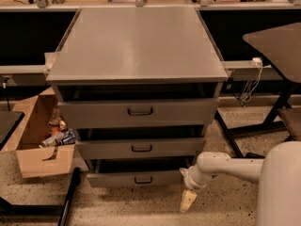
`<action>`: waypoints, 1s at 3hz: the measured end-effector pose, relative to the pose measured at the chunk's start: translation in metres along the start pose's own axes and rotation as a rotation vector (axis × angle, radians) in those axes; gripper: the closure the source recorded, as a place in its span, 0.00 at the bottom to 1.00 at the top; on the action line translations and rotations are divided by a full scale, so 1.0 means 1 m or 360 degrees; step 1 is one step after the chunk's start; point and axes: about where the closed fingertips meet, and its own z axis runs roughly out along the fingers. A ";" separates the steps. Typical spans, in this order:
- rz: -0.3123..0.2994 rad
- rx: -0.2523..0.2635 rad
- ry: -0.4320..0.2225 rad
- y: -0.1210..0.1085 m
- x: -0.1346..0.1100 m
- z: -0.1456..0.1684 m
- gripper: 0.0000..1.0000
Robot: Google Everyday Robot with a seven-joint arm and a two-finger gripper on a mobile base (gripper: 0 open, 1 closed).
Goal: Open bottom drawer
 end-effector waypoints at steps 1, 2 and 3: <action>-0.0038 0.0017 0.0043 -0.014 0.009 0.021 0.00; -0.0110 0.0041 0.0052 -0.032 0.020 0.049 0.00; -0.0177 0.0042 0.0041 -0.048 0.026 0.077 0.00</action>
Offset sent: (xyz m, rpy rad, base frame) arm 0.0550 -0.0095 -0.0888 -0.0479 -0.0955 0.1063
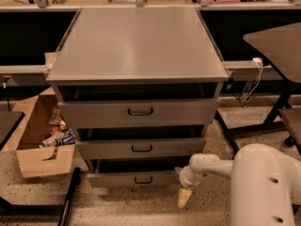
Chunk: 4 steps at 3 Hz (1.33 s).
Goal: Open bottom drawer
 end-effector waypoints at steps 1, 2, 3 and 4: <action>-0.0033 0.0000 -0.0014 -0.017 0.003 0.023 0.00; -0.0069 0.0000 -0.0026 -0.033 -0.001 0.040 0.00; -0.0103 -0.0023 -0.0051 -0.044 -0.008 0.053 0.18; -0.0130 -0.0057 -0.0072 -0.049 -0.012 0.063 0.42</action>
Offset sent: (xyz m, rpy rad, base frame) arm 0.0607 0.0230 -0.0479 0.0197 -0.0354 0.0658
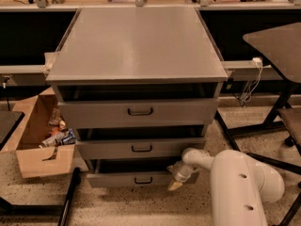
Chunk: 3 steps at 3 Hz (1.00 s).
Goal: Open bottom drawer
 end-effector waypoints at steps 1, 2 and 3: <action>-0.0015 -0.0004 -0.0027 0.003 -0.004 -0.004 0.73; -0.0029 -0.0079 -0.0059 0.035 -0.015 -0.001 0.96; -0.0023 -0.0106 -0.0090 0.045 -0.015 0.000 0.98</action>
Offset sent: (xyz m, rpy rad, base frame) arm -0.0755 0.0205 0.0098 0.0539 0.0894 0.0717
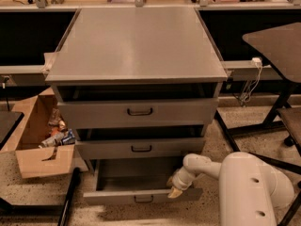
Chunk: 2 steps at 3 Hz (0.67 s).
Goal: Open bottom drawer
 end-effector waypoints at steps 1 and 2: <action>0.0000 0.0000 0.0000 0.000 0.000 0.000 0.68; 0.0000 0.0000 0.0000 0.000 0.000 0.000 0.45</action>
Offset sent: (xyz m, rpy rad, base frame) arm 0.0000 0.0000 0.0000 0.0000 0.0000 0.0000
